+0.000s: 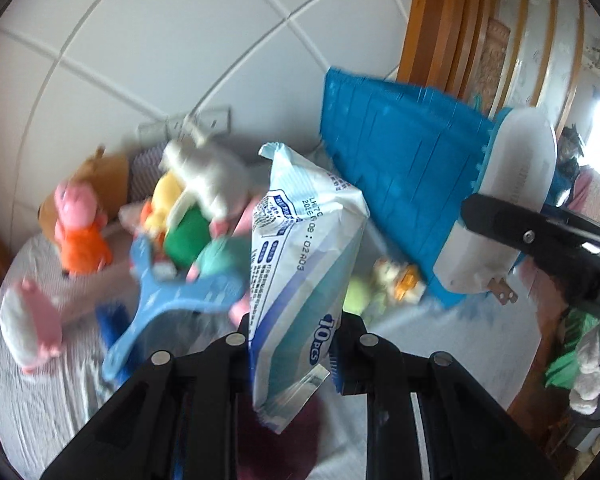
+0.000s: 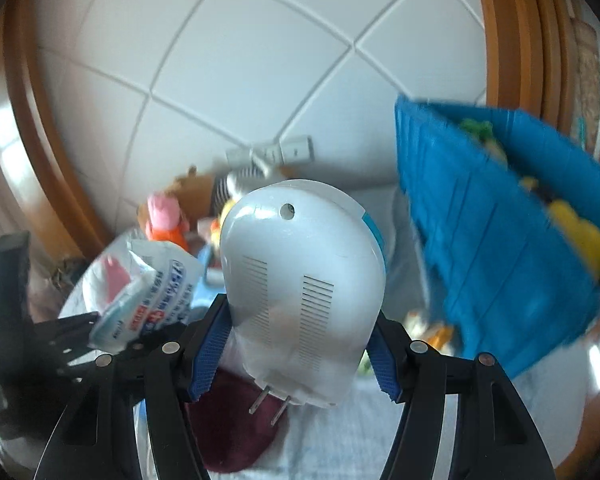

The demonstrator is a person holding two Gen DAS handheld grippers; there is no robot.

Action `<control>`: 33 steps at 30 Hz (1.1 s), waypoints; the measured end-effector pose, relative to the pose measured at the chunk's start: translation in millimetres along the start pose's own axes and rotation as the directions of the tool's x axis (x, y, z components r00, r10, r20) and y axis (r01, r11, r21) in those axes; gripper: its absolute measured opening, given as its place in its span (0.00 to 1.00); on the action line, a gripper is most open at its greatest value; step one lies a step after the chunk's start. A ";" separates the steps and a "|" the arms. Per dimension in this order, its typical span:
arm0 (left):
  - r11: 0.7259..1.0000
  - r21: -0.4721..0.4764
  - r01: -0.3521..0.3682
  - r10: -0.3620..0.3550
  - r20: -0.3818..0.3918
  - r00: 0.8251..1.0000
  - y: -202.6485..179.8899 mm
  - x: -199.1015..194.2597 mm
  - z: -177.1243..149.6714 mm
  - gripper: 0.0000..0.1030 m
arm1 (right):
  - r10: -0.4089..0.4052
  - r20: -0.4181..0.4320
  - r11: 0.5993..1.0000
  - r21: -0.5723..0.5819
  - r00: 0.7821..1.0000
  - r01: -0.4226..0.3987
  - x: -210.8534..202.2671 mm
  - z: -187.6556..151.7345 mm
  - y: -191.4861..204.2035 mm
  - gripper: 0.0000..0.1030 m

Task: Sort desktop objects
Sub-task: 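Lift the wipes pack with the left tool while the right tool carries the device to the bin, then open the left tool over the bin while the right tool releases the white device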

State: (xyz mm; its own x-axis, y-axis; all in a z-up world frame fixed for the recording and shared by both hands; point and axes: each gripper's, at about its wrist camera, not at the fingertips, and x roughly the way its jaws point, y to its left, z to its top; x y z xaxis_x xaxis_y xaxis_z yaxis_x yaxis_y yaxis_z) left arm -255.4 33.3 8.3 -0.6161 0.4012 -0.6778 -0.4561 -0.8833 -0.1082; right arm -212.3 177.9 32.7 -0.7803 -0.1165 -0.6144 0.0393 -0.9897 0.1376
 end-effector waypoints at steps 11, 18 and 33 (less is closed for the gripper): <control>0.999 -0.045 0.016 -0.011 0.102 0.995 -165.8 56.5 122.0 0.20 | -0.004 0.111 0.993 -0.118 0.994 0.017 -54.0 109.0 -186.0 0.61; 0.998 -0.013 0.055 -0.056 -0.058 0.997 -264.7 133.5 179.8 0.20 | -0.078 -0.004 0.992 -0.095 0.997 0.077 -36.9 133.1 -314.5 0.61; 0.999 0.030 -0.019 0.028 -0.333 0.942 -327.5 248.0 171.6 0.20 | -0.170 -0.307 0.983 -0.123 0.937 0.138 31.8 100.0 -431.6 0.62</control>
State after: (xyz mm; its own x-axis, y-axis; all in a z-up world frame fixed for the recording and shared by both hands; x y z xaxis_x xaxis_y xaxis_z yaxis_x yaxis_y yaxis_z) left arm -368.9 463.6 0.4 -0.3794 0.2720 -0.8843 -0.4633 -0.8832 -0.0729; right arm -316.5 609.6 31.4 -0.5462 0.0337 -0.8370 0.0073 -0.9990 -0.0450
